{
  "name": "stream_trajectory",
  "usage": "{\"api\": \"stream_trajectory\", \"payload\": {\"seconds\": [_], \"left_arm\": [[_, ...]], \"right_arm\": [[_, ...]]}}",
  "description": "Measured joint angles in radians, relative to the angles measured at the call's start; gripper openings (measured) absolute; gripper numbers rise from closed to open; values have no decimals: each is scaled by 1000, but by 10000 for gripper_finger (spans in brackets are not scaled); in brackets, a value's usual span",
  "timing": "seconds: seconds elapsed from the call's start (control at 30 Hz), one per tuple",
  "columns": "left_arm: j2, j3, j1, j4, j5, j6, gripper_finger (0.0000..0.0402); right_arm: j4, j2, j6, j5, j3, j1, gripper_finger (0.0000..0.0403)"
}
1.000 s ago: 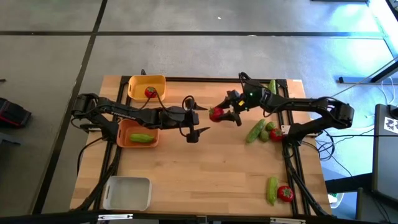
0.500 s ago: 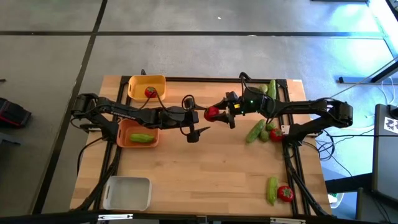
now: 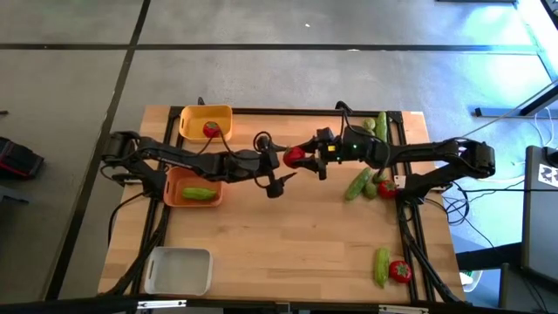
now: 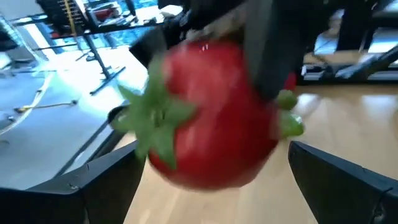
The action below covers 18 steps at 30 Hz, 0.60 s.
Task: Sort produce into baskets
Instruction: Put the tomato into the yellow bin
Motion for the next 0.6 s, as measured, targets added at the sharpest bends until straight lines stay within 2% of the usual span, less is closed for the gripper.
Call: {"api": "stream_trajectory", "payload": {"seconds": [0.17,0.33,0.5,0.6], "left_arm": [[37,0,-10,136,-41,46,390],[38,0,-27,155,-137,90,390],[38,0,-42,154,-153,112,388],[38,0,-42,153,-150,104,371]], "right_arm": [[38,14,33,40,1,25,250],[3,16,36,66,1,24,250],[2,16,33,74,0,24,250],[2,16,32,74,0,24,250]]}}
